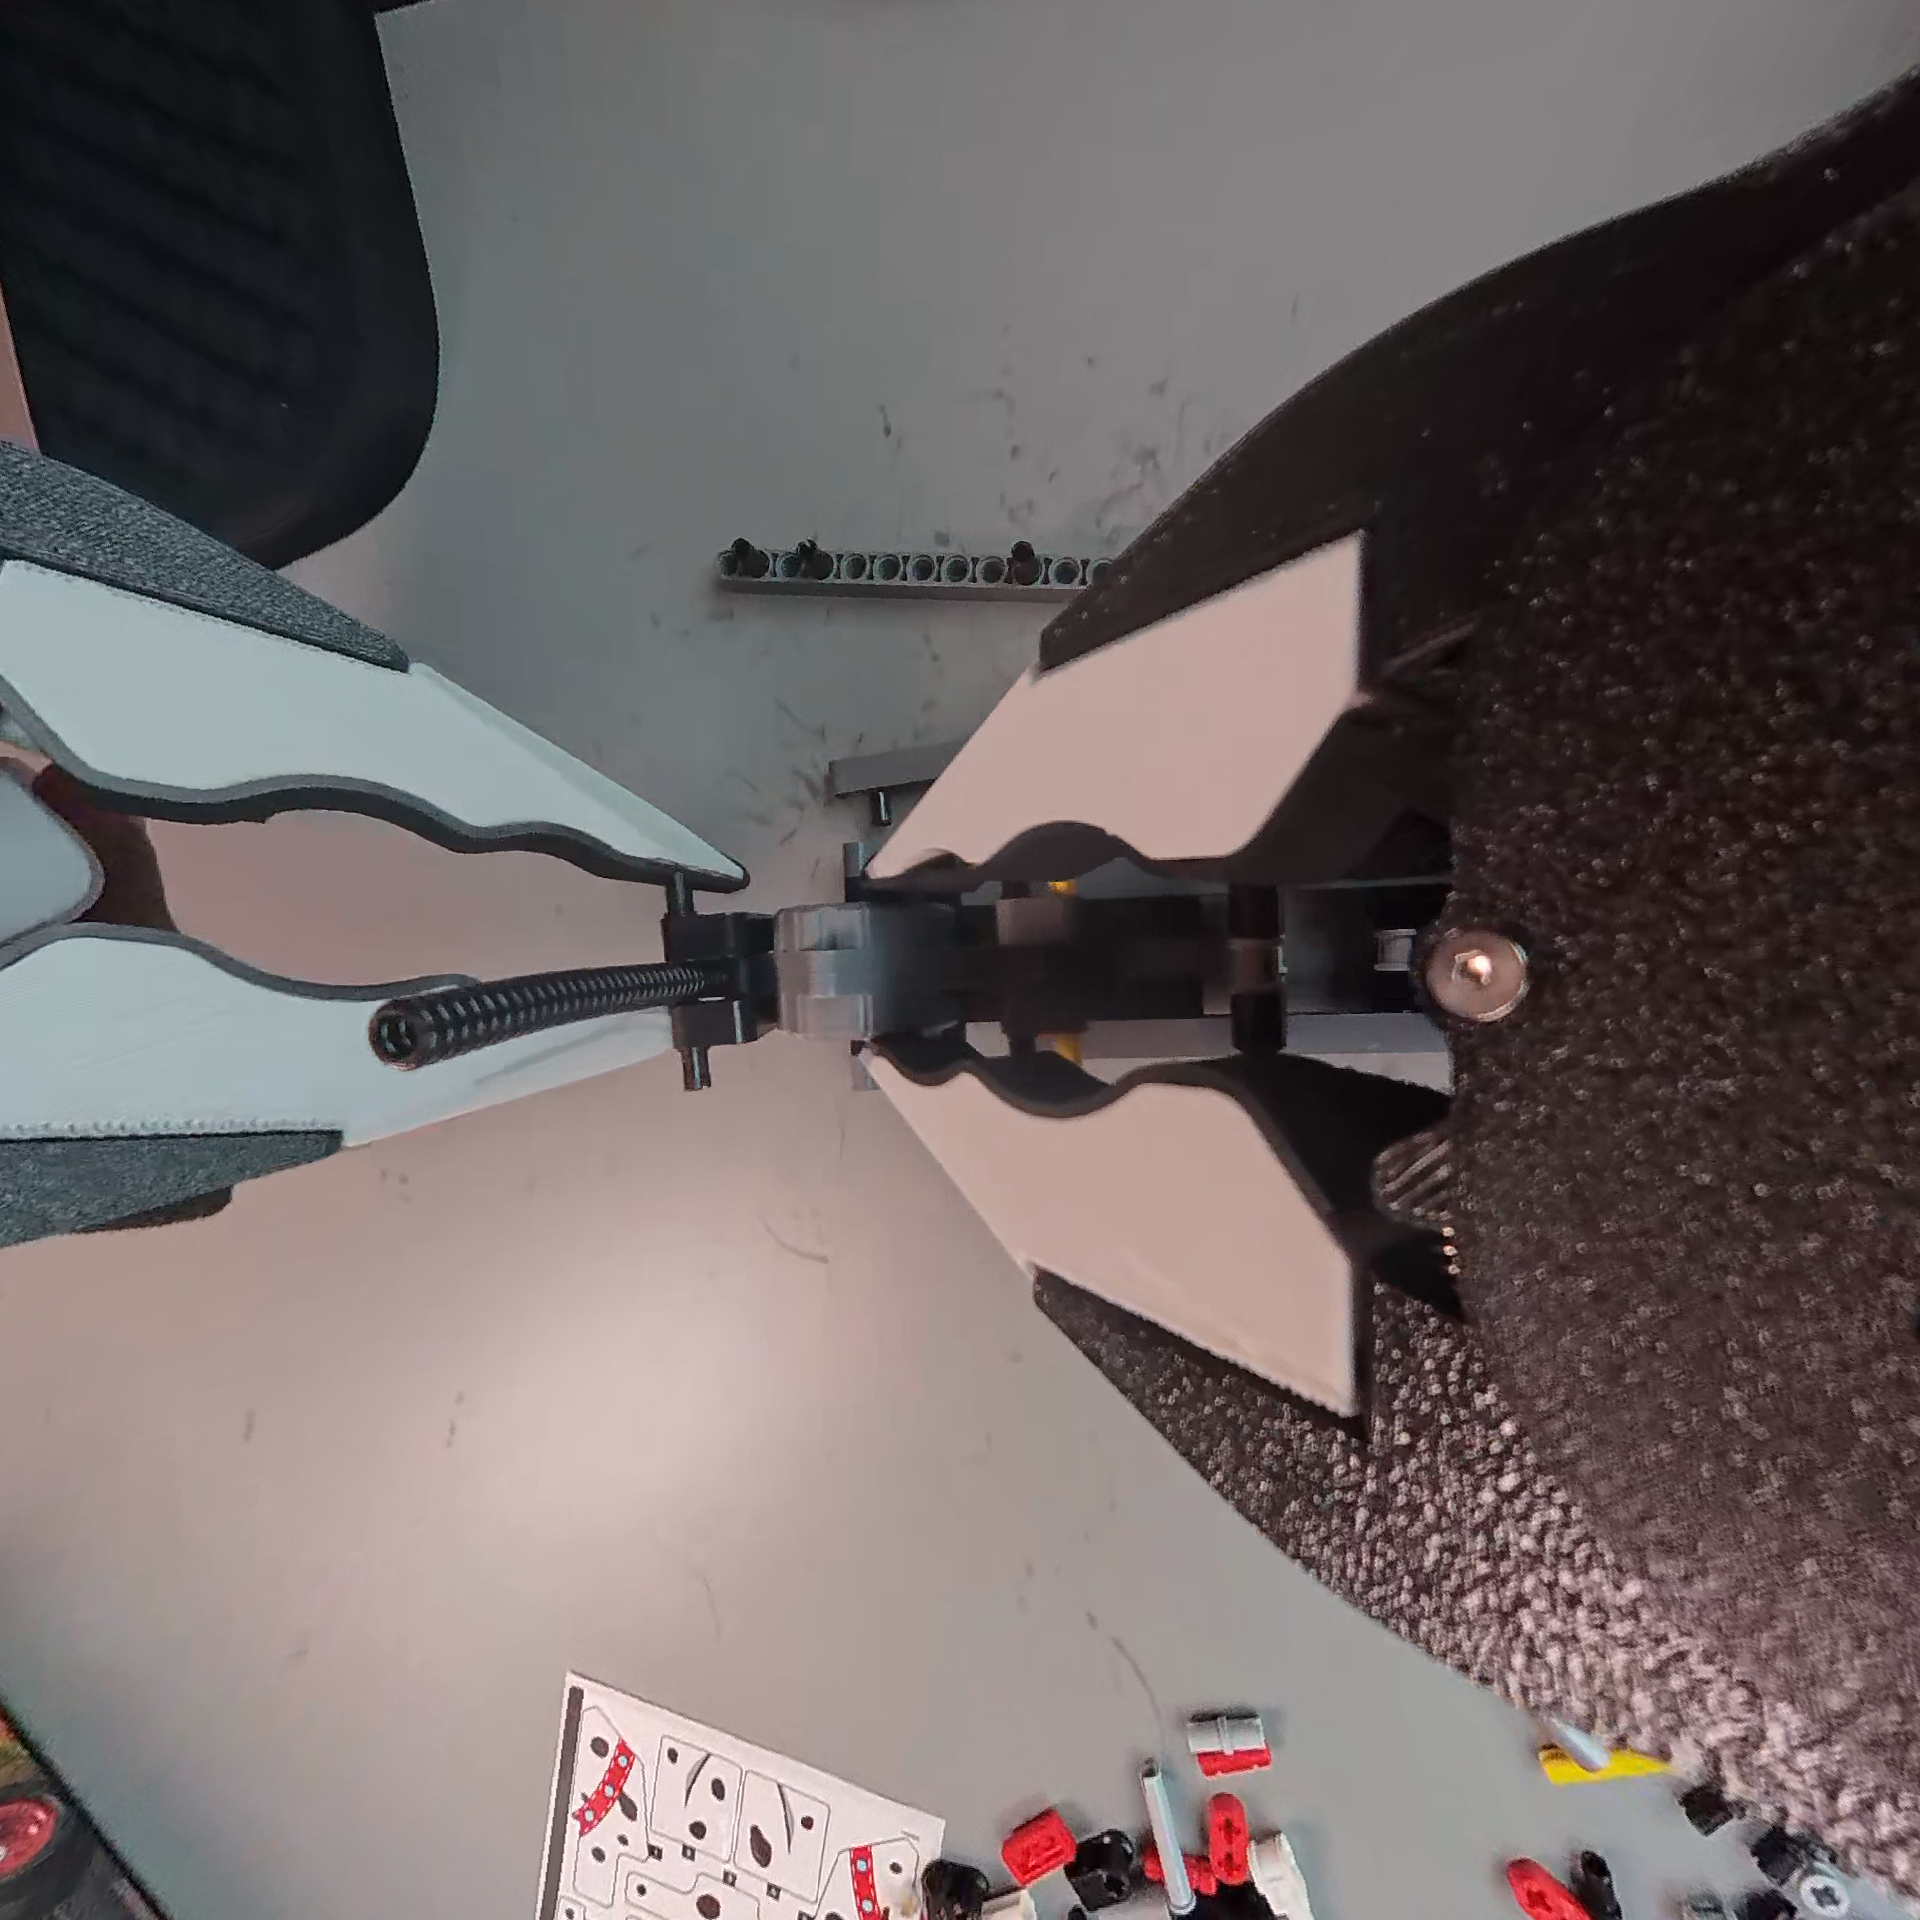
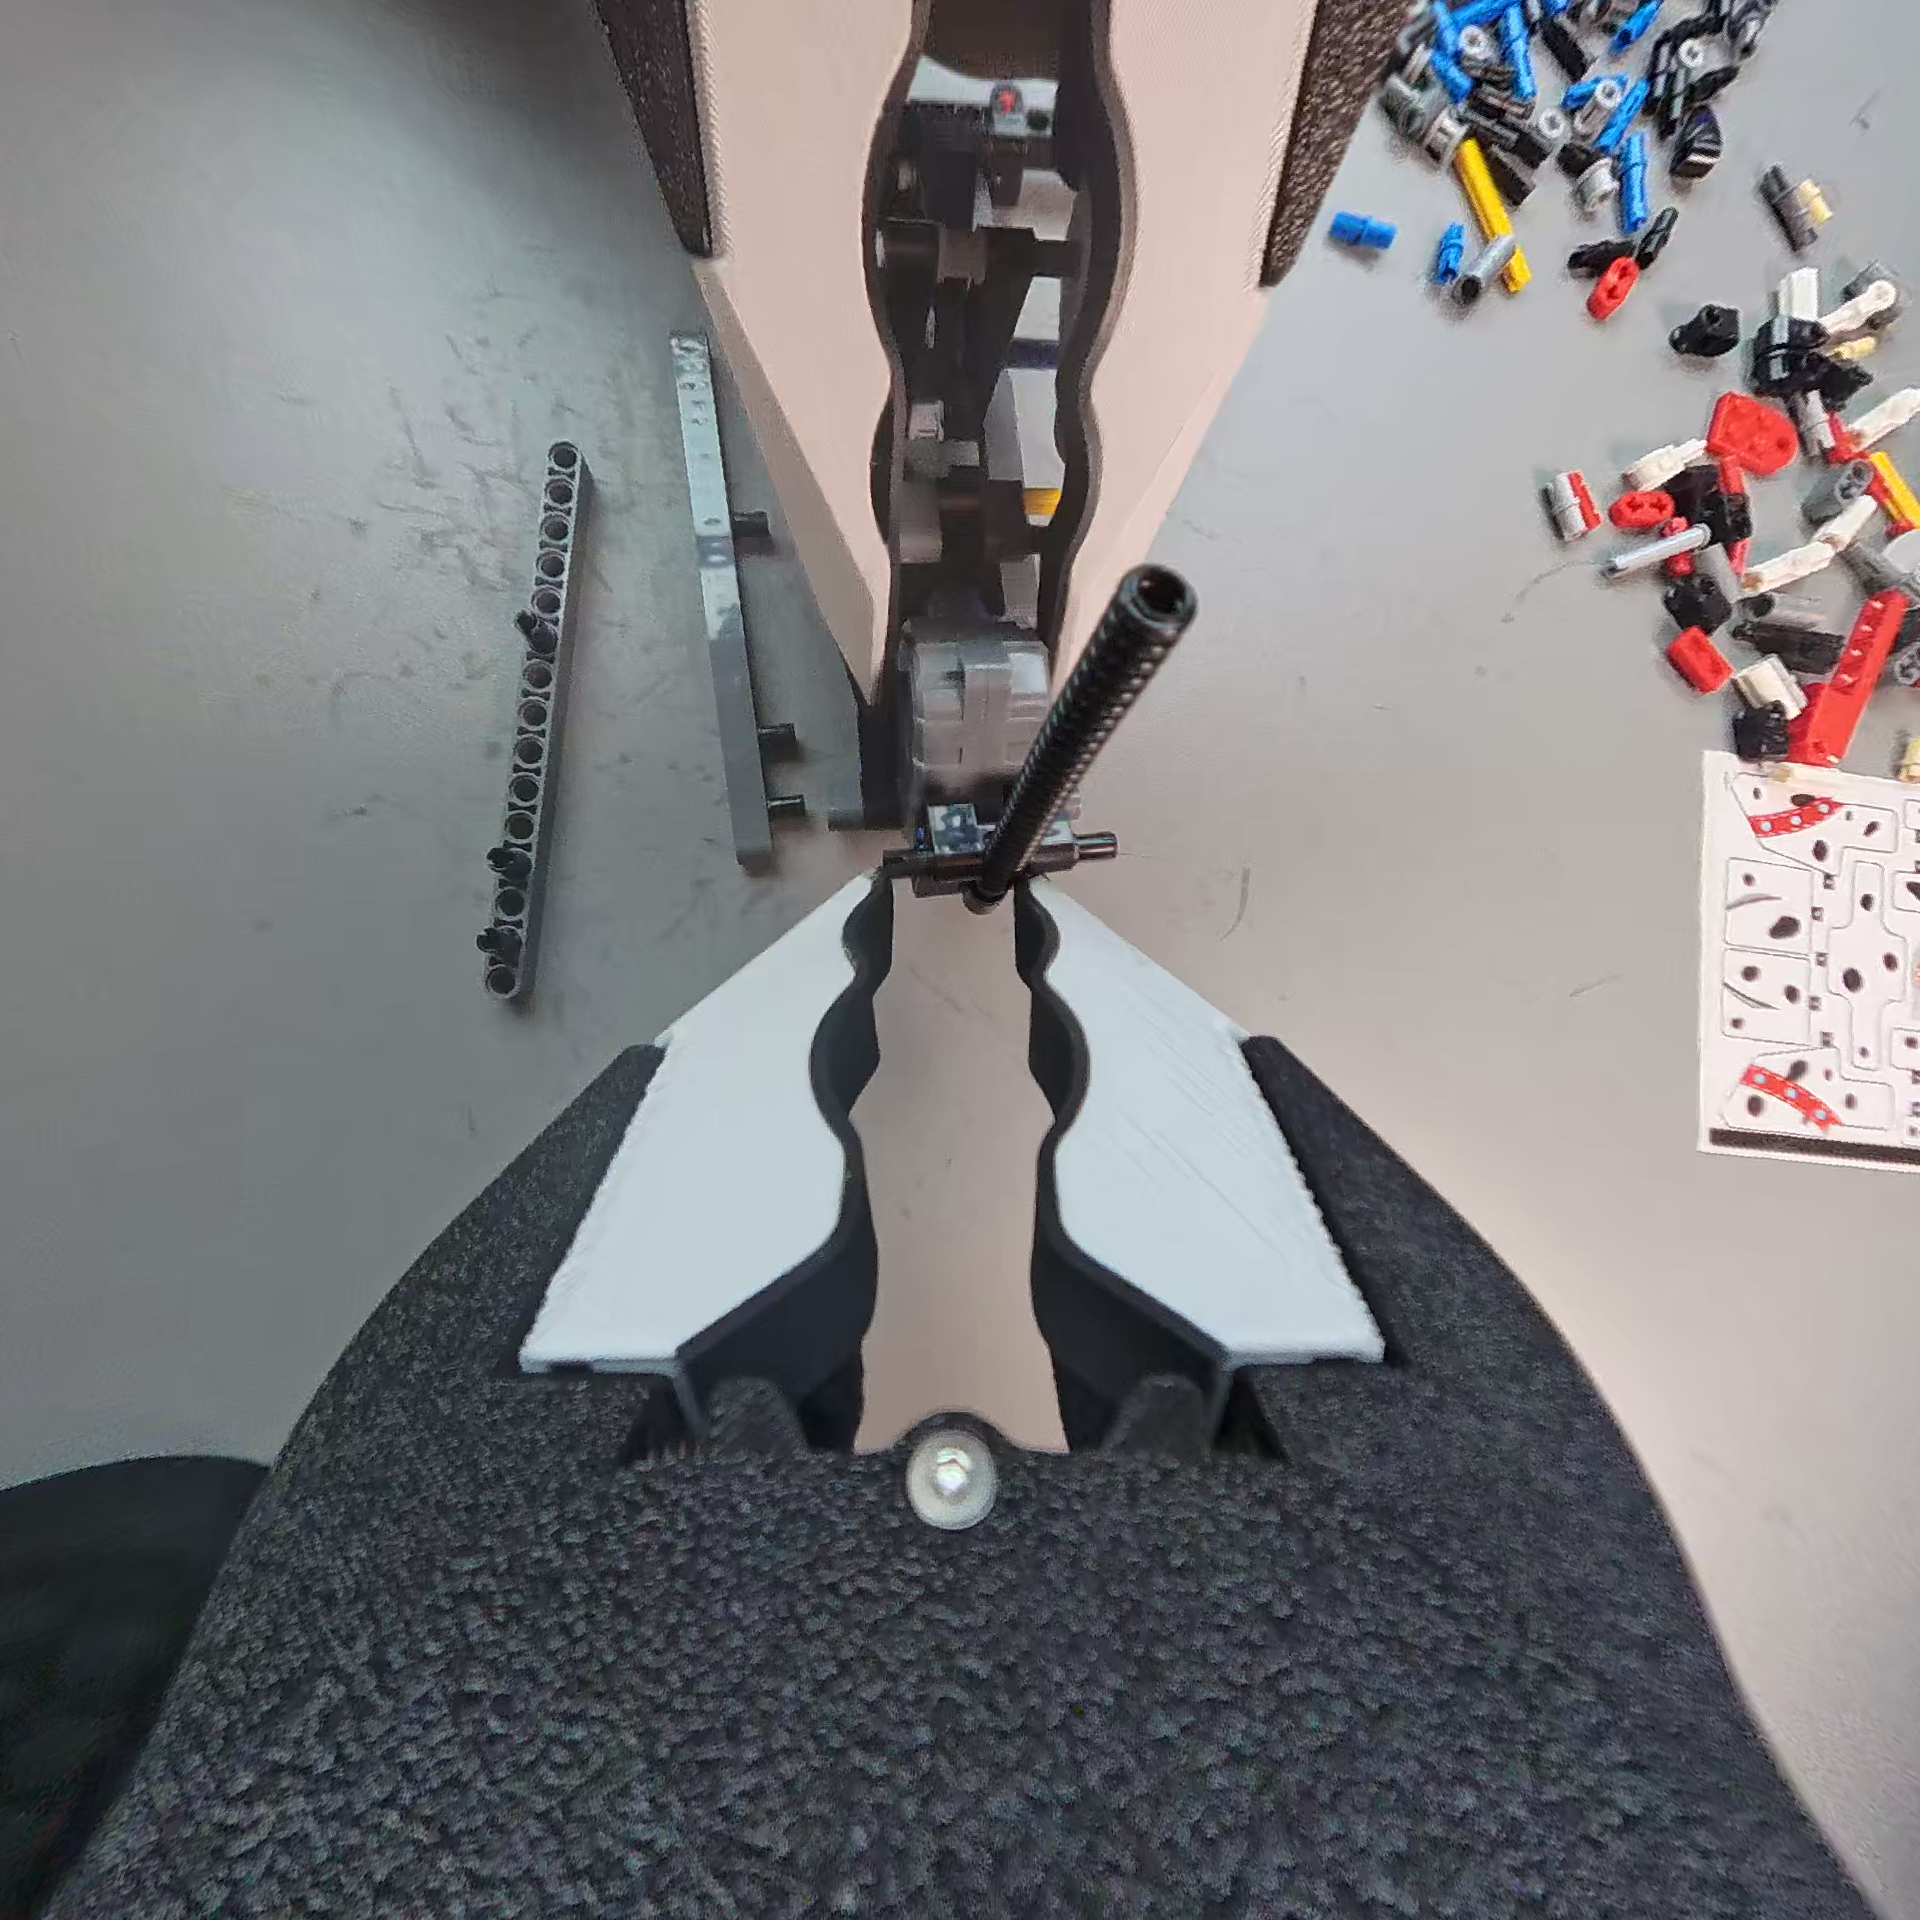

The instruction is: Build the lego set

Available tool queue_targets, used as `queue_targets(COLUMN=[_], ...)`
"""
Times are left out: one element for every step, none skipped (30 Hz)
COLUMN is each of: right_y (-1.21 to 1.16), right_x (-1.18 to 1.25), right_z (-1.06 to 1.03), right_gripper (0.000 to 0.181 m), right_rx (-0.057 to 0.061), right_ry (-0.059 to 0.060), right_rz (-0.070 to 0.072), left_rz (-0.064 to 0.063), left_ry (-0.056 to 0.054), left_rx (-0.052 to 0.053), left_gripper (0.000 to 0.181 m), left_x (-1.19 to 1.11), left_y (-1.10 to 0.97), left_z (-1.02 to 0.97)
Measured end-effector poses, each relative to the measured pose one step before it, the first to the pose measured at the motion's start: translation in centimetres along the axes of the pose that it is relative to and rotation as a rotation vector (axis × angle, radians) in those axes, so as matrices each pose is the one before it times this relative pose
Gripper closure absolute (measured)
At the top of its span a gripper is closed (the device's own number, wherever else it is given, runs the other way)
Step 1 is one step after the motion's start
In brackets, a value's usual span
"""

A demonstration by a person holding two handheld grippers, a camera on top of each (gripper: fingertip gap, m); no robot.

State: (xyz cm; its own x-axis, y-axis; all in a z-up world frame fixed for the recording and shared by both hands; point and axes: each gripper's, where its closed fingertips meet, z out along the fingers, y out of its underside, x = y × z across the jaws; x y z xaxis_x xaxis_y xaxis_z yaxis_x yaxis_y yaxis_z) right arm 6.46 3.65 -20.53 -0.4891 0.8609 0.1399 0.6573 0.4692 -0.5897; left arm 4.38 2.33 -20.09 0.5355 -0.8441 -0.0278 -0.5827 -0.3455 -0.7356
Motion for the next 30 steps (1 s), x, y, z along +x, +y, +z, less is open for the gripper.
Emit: queue_targets(right_y=[-0.114, -0.021, 0.07, 0.007, 0.029, 0.125, 0.185, 0.053, -0.24, -0.396, 0.057, 0.055, -0.164, -0.112, -0.078, -0.059, 0.025, 0.01, -0.01, 0.069, 0.068, -0.028, 0.022, 0.002, -0.029, -0.02, -0.06, -0.078, -0.027, -0.054], right_x=[-0.058, -0.05, 0.045, 0.155, 0.115, 0.125, 0.065, -0.059, -0.151, -0.165, -0.293, -0.021, -0.162, -0.353, -0.156, -0.036, 0.032, 0.096, 0.079, -0.012, -0.159, 0.058, 0.091, 0.075, 0.117, 0.026, -0.008, 0.029, -0.004, 0.043], right_z=[-0.152, -0.258, -0.313, -0.307, -0.23, -0.072, 0.092, 0.194, 0.235, 0.226, 0.239, 0.211, 0.127, 0.206, 0.18, 0.092, -0.046, -0.061, -0.038, 0.006, 0.006, 0.033, 0.024, 0.001, -0.008, -0.013, -0.028, -0.054, -0.087, -0.1], right_gripper=[0.158, 0.158, 0.156, 0.154, 0.153, 0.151, 0.148, 0.147, 0.147, 0.148, 0.153, 0.156, 0.159, 0.159, 0.159, 0.159, 0.159, 0.159, 0.16, 0.161, 0.166, 0.166, 0.166, 0.166, 0.163, 0.161, 0.161, 0.161, 0.161, 0.161], right_rx=[0.0402, 0.0372, 0.0337, 0.0385, 0.0352, 0.0234, 0.0133, 0.0147, 0.0236, 0.0233, -0.0136, -0.0171, -0.0101, -0.0178, -0.0214, -0.0226, -0.0234, -0.0128, -0.0012, 0.0014, 0.0052, 0.011, 0.007, 0.0051, 0.0064, 0.0058, 0.0075, 0.0091, 0.0044, 0.0044], right_ry=[-0.0067, -0.0105, -0.0087, -0.002, -0.0052, -0.0051, -0.0057, -0.0088, -0.0119, -0.0119, -0.0188, 0.0016, -0.0079, -0.0208, -0.0054, 0.005, 0.007, 0.0093, 0.0056, -0.0015, -0.0086, 0.0082, 0.0111, 0.0102, 0.0133, 0.0073, 0.0035, 0.0053, 0.0024, 0.004], right_rz=[0.0193, 0.0285, 0.0294, 0.0265, 0.0261, 0.0261, 0.0182, 0.0085, 0.0058, 0.0043, -0.0109, -0.0177, -0.0146, -0.0015, -0.0117, -0.0205, -0.0146, -0.0035, 0.0031, 0.0064, 0.0039, 0.0035, 0.0028, 0.0022, 0.0006, 0.0018, 0.0017, -0.0005, -0.0008, -0.0003], left_rz=[0.0017, 0.003, 0.0022, 0.0007, 0.0001, 0.0002, 0.0008, 0.0017, 0.0022, 0.0017, 0.0008, 0.0024, 0.006, 0.0069, 0.0096, 0.0145, 0.0127, 0.0026, -0.0044, -0.0041, -0.0035, -0.0047, -0.0051, -0.0068, -0.0091, -0.008, -0.0048, -0.0031, -0.0044, -0.0062], left_ry=[0.001, -0.0001, 0.0016, 0.0037, 0.0034, 0.0025, 0.0023, 0.0022, 0.0024, 0.0025, 0.0015, 0.0038, 0.0113, 0.0122, 0.0009, -0.0084, -0.0056, -0.0005, 0.0015, 0.0029, 0.0029, 0.0006, 0.0003, 0.0003, -0.0033, -0.0089, -0.0111, -0.0084, -0.0046, -0.0043], left_rx=[-0.0002, -0.0002, 0.0009, 0.0009, 0.0006, 0.0006, -0.0002, -0.0012, -0.0016, -0.0022, -0.006, -0.0084, -0.0052, -0.0075, -0.0165, -0.0203, -0.0138, -0.0046, 0.0016, 0.0038, 0.0016, 0.0, 0.005, 0.0122, 0.0131, 0.01, 0.0075, 0.0039, -0.0006, -0.0022], left_gripper=[0.152, 0.152, 0.152, 0.152, 0.152, 0.152, 0.152, 0.152, 0.152, 0.152, 0.152, 0.153, 0.152, 0.152, 0.152, 0.152, 0.152, 0.152, 0.152, 0.152, 0.152, 0.151, 0.148, 0.145, 0.142, 0.141, 0.141, 0.141, 0.141, 0.143], left_x=[0.027, 0.03, 0.047, 0.044, 0.034, 0.003, 0.012, 0.025, 0.031, 0.034, 0.009, 0.056, 0.226, 0.319, 0.19, 0.03, -0.016, -0.058, -0.077, -0.028, 0.027, 0.001, -0.011, -0.004, -0.081, -0.155, -0.181, -0.114, -0.059, -0.052], left_y=[0.014, 0.009, 0.002, 0.003, -0.006, -0.013, -0.019, -0.028, -0.037, -0.06, -0.025, 0.0, -0.056, -0.025, 0.118, 0.182, 0.107, 0.008, -0.028, -0.01, 0.054, 0.065, 0.012, -0.088, -0.1, -0.047, -0.01, 0.053, 0.154, 0.183], left_z=[-0.014, -0.01, 0.003, -0.01, 0.002, 0.01, 0.023, 0.04, 0.067, 0.082, 0.134, 0.167, 0.282, 0.451, 0.548, 0.506, 0.262, 0.035, -0.029, -0.034, -0.044, -0.099, -0.189, -0.321, -0.444, -0.526, -0.595, -0.626, -0.599, -0.516])
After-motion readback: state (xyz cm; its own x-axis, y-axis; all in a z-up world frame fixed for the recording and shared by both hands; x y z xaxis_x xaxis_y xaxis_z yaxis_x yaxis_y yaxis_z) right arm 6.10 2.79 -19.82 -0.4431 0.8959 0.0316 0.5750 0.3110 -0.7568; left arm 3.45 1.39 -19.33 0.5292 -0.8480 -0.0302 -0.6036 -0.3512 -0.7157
